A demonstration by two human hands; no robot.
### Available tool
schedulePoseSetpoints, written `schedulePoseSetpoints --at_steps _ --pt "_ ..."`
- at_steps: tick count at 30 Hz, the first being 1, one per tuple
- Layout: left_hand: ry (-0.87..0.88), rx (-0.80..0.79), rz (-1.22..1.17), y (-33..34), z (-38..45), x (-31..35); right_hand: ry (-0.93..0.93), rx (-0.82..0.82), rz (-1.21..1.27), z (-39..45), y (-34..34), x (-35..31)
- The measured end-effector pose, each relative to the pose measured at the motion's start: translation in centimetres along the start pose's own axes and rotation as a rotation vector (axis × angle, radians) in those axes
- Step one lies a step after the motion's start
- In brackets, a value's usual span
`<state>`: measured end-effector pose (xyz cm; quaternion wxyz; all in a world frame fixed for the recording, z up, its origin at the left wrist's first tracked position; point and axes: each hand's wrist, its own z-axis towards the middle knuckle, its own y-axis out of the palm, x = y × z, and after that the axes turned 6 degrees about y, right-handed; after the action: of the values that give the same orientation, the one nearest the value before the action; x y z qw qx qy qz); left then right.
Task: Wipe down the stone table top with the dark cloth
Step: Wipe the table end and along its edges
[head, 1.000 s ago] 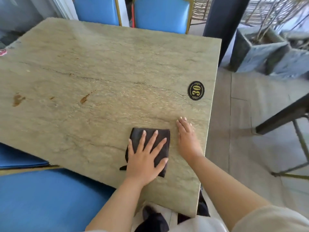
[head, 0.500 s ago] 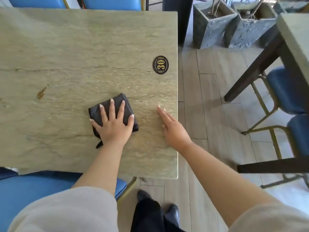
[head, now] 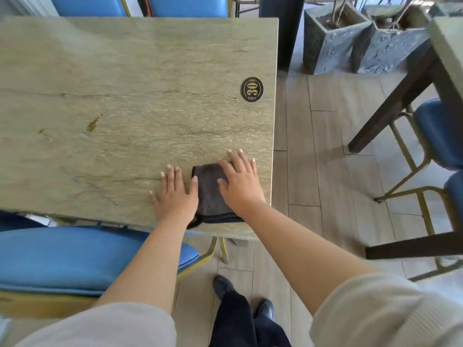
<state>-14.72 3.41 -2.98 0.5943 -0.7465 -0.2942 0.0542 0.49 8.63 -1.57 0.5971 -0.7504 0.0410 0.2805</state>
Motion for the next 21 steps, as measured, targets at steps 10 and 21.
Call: schedulePoseSetpoints --at_steps 10,21 --pt "-0.005 -0.181 -0.005 -2.0 0.7 0.3 -0.452 -0.144 -0.420 -6.0 2.9 2.4" --pt "0.080 -0.370 -0.104 -4.6 1.3 -0.6 0.207 -0.056 -0.316 -3.1 3.4 -1.5"
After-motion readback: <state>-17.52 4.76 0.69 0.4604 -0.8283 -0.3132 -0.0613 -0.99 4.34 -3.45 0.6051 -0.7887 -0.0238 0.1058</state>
